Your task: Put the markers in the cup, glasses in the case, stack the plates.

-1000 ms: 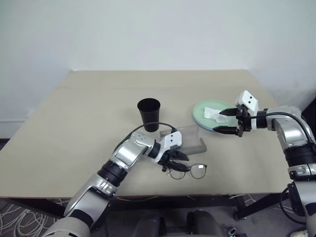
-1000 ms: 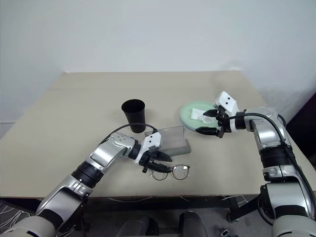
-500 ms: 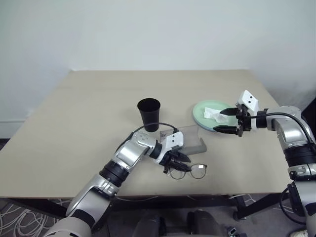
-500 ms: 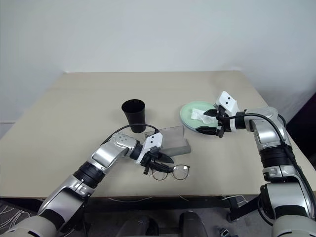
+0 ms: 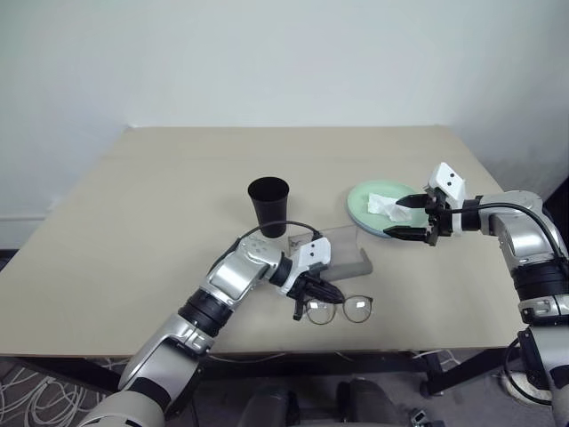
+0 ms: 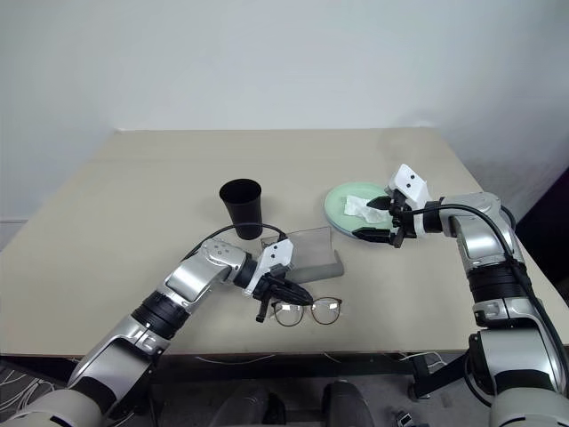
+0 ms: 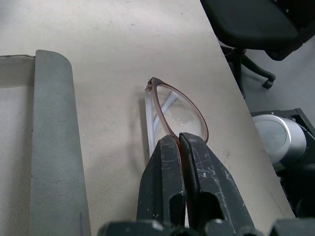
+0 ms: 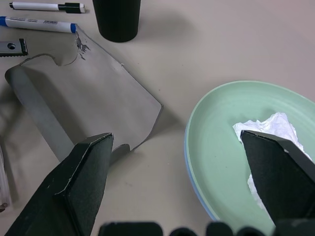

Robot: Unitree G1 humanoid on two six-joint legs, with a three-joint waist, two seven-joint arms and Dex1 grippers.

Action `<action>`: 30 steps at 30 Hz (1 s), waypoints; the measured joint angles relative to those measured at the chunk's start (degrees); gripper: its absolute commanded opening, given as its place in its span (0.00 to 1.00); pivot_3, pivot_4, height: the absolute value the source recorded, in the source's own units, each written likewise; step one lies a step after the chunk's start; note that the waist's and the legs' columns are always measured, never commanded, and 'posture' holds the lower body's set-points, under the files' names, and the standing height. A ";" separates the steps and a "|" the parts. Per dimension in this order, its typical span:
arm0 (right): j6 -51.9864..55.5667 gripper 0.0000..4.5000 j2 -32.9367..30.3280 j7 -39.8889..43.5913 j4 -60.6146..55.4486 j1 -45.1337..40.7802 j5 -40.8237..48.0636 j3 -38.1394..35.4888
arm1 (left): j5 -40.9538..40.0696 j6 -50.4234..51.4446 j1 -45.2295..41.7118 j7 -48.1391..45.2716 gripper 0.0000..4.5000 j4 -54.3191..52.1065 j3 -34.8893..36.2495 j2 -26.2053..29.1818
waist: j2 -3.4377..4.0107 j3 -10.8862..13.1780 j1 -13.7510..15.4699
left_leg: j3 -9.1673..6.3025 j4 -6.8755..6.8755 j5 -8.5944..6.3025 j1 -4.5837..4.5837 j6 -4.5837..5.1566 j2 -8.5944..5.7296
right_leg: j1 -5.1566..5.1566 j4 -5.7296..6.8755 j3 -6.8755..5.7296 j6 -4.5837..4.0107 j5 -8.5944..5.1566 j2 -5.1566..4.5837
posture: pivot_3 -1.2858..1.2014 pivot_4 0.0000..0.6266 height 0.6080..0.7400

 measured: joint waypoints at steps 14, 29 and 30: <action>-0.10 1.00 0.01 -0.76 0.06 -0.01 -0.01 0.05 | 0.70 -1.00 0.00 0.63 0.49 -0.01 0.18 0.02 | 0.00 0.00 0.00 | 0.01 0.01 0.00 -0.01 0.00 0.00 | -0.01 0.00 0.01 0.00 0.00 0.00 | 0.52 0.00 0.99; -0.13 1.00 0.01 -1.16 0.06 -0.01 0.00 0.09 | 0.94 -1.57 0.19 0.84 0.49 -0.01 -0.09 -0.06 | 0.00 0.00 0.00 | 0.00 0.01 0.00 -0.01 0.00 0.00 | -0.01 0.00 0.00 0.00 0.00 0.00 | 0.52 0.00 0.99; -0.17 1.00 0.02 -1.18 0.07 -0.01 0.00 0.09 | 1.08 -1.57 0.19 0.85 0.49 -0.01 -0.12 -0.07 | 0.00 0.00 0.00 | 0.00 0.01 0.00 -0.01 0.01 0.00 | -0.01 0.00 0.00 0.00 0.00 0.00 | 0.52 0.00 0.99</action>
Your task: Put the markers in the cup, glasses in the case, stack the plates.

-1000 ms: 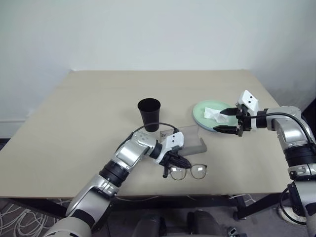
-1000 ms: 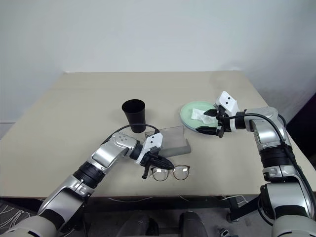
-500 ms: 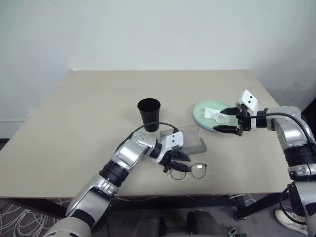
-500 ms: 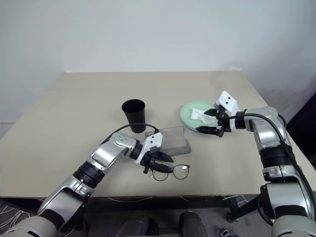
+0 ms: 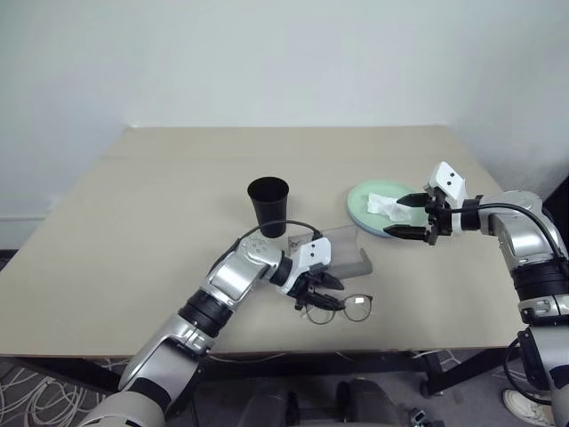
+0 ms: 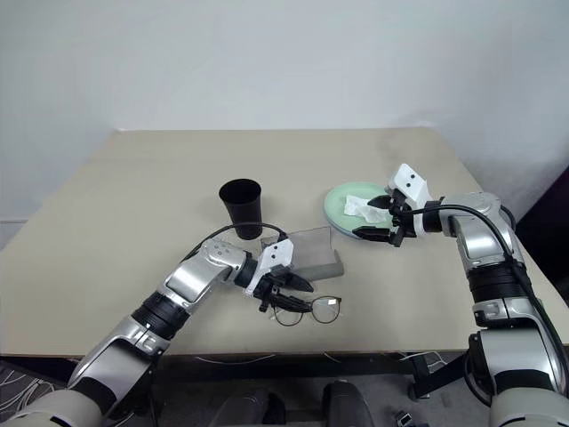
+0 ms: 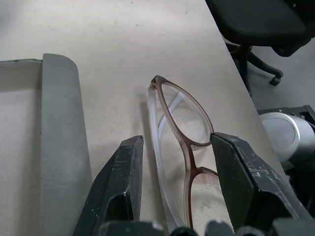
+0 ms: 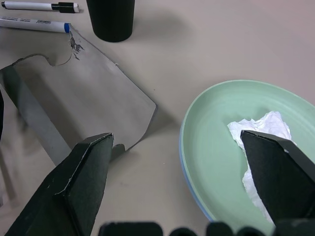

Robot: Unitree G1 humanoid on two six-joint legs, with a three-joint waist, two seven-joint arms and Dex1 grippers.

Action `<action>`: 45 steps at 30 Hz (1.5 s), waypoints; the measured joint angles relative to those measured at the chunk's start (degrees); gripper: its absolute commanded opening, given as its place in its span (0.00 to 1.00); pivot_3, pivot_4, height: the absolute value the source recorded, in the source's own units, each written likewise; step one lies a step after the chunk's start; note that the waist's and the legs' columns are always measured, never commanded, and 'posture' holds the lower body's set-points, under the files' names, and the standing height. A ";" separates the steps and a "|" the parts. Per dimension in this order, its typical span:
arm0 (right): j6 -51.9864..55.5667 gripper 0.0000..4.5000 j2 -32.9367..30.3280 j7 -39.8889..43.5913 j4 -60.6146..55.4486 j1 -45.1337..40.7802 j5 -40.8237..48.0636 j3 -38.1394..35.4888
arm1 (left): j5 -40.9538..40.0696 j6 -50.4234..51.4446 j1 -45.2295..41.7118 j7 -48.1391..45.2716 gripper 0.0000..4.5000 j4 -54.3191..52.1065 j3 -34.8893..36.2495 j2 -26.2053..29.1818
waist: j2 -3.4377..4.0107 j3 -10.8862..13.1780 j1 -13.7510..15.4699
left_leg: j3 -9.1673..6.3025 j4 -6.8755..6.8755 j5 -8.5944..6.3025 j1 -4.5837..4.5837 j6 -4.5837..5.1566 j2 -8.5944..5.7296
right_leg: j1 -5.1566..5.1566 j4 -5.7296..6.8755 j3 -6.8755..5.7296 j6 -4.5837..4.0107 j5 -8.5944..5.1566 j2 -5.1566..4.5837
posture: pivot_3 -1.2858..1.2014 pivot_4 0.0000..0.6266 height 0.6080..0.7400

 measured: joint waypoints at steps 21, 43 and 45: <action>-1.02 1.00 0.14 -0.61 0.36 -0.02 -0.01 0.00 | 0.74 -0.18 -0.01 -0.12 0.01 0.00 -0.16 -0.12 | 0.00 0.00 0.00 | 0.00 0.01 0.00 0.01 0.00 0.00 | 0.02 0.00 0.00 0.00 0.00 0.00 | 0.52 0.00 0.99; -1.51 1.00 1.11 -0.93 1.21 -0.35 -0.03 0.28 | -3.21 2.79 -6.91 -2.46 0.01 -0.16 5.70 1.20 | 0.00 0.00 -0.01 | 0.00 0.03 0.09 -0.02 0.19 0.00 | 0.00 0.00 0.00 0.00 0.00 0.01 | 0.52 0.00 0.99; -1.51 1.00 1.15 -0.94 1.22 -0.35 -0.03 0.28 | -3.14 3.23 -6.12 -2.56 0.01 -0.91 5.20 1.45 | 0.00 0.00 -0.01 | 0.00 0.03 0.09 -0.02 0.19 0.00 | 0.00 0.00 0.00 0.00 0.00 0.01 | 0.52 0.00 0.99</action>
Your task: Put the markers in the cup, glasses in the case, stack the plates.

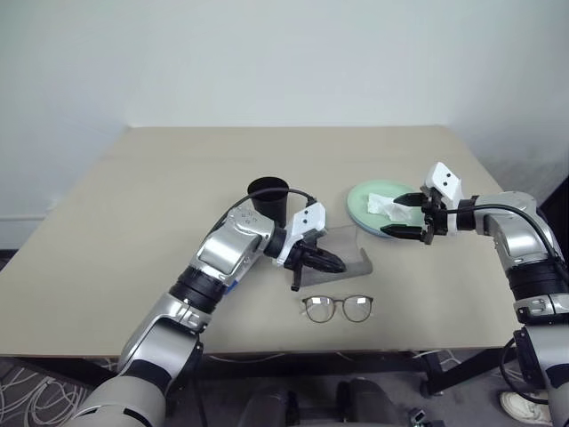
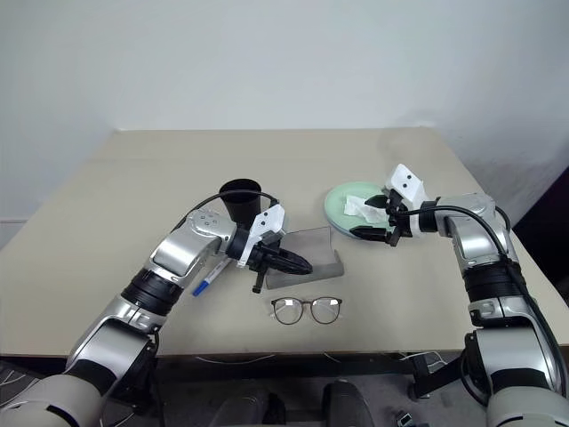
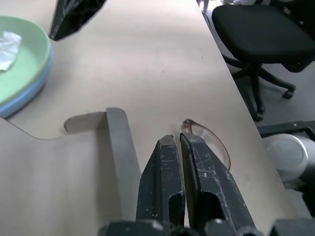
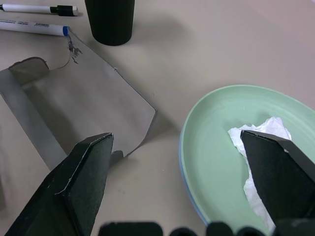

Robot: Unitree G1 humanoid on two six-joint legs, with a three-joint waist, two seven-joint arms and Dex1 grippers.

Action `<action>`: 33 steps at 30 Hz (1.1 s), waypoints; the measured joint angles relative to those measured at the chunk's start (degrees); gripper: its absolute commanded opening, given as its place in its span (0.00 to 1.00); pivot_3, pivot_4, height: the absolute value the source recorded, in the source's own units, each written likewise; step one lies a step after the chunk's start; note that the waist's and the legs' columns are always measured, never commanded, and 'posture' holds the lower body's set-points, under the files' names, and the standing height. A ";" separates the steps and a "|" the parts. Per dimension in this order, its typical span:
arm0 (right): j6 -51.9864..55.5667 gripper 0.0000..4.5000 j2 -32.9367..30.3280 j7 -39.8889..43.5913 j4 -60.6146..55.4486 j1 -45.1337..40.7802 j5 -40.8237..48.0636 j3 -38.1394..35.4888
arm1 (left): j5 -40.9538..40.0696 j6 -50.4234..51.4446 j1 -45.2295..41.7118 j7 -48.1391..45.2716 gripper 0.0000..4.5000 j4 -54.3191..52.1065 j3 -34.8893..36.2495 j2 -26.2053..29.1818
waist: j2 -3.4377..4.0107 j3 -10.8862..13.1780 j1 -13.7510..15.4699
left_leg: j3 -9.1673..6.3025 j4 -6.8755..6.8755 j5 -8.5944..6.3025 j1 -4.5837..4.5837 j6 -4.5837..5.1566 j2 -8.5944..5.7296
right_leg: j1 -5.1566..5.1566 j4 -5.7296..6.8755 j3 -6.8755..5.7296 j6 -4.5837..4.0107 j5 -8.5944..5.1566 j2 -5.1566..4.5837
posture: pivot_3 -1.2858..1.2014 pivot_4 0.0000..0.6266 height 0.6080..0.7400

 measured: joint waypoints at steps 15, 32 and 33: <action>0.02 1.00 0.00 0.02 -0.01 0.01 0.00 0.00 | 3.21 -1.52 2.80 0.80 0.53 -2.69 -5.72 0.12 | 0.00 0.00 0.01 | 0.00 0.00 -0.03 0.00 -0.04 0.00 | 0.00 0.00 0.02 0.00 0.00 -0.01 | 0.52 0.00 0.99; 0.59 1.00 -0.01 0.06 -1.22 1.02 0.04 0.00 | 6.54 -3.32 2.82 -2.07 0.45 -0.97 -11.03 -0.85 | 0.00 0.00 0.02 | 0.00 0.01 0.00 -0.01 0.02 0.00 | -0.01 0.00 0.01 0.00 0.00 0.00 | 0.52 0.00 0.99; 0.61 1.00 -0.01 0.04 -1.29 1.19 0.04 -0.01 | 6.53 -3.29 2.82 -2.12 0.41 -0.97 -11.02 -0.82 | 0.00 0.00 0.02 | 0.00 0.01 0.00 -0.01 0.02 0.00 | -0.01 0.00 0.01 0.00 0.00 -0.01 | 0.52 0.00 0.99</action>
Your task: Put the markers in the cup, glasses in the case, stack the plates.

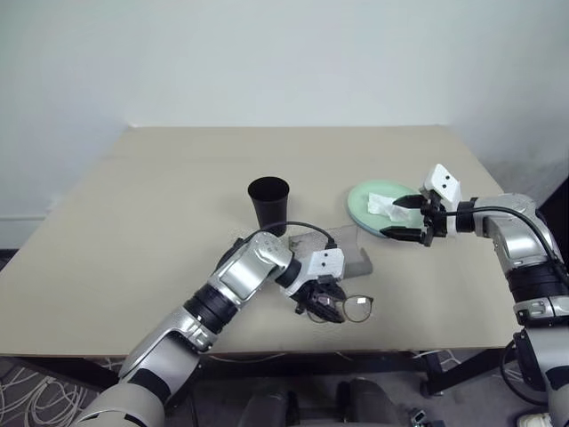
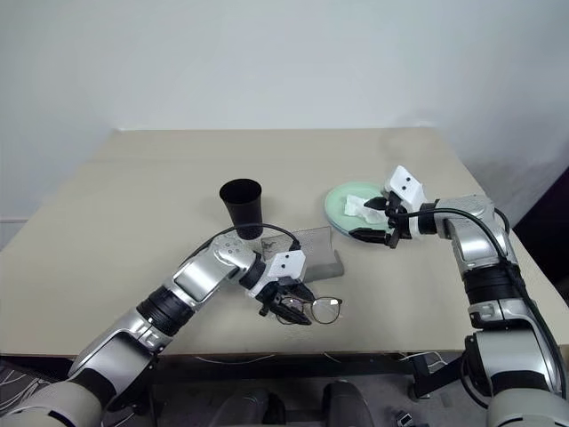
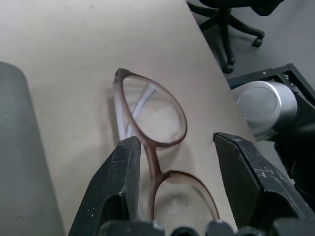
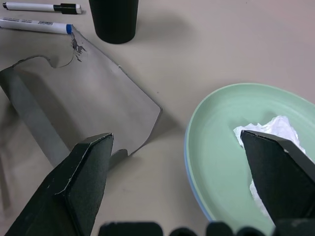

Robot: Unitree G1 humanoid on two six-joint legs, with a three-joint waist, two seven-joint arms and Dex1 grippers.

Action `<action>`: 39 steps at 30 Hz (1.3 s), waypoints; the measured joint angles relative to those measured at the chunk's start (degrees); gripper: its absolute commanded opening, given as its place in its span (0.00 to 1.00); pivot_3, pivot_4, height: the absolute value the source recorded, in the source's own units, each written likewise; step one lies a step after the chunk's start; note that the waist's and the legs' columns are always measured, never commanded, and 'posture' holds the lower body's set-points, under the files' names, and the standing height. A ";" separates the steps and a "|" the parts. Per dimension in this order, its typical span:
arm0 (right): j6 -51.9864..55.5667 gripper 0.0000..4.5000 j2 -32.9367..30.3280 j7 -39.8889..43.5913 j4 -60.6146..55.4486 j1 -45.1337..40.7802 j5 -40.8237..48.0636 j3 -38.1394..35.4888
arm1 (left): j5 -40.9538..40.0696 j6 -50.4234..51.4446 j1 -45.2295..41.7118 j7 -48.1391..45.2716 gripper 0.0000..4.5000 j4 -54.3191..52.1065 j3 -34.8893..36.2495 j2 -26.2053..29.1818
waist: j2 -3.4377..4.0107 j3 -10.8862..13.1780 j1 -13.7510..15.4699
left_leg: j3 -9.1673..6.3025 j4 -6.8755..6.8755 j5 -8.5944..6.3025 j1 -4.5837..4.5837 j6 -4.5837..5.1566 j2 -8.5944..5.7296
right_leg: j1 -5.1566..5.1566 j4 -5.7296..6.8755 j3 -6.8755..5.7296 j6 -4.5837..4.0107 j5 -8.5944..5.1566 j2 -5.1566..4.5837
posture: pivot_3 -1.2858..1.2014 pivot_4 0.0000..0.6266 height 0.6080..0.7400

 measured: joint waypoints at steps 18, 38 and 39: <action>-0.60 1.00 0.07 -0.47 0.69 -0.01 -0.05 0.00 | -3.60 4.17 -1.42 -2.06 0.00 0.26 3.87 -0.22 | 0.00 0.00 0.00 | -0.01 0.19 -0.02 -0.04 -0.05 0.01 | 0.04 0.01 -0.02 0.01 0.00 0.00 | 0.52 0.00 0.99; -1.52 1.00 0.56 -0.57 2.01 -1.19 -0.11 0.29 | -4.10 -5.26 -15.61 2.76 0.00 29.49 16.40 -3.92 | 0.00 0.00 0.04 | -0.05 0.31 -0.06 -0.46 0.15 -0.02 | -0.30 0.00 -0.02 0.37 0.25 -0.02 | 0.52 0.00 0.99; -1.52 1.00 0.58 -0.57 2.01 -1.21 -0.11 0.33 | -3.82 -5.67 -15.57 2.79 0.00 29.76 16.40 -4.34 | 0.00 0.00 0.04 | -0.08 0.37 -0.07 -0.60 0.17 -0.02 | -0.39 0.00 -0.03 0.41 0.29 -0.02 | 0.52 0.00 0.99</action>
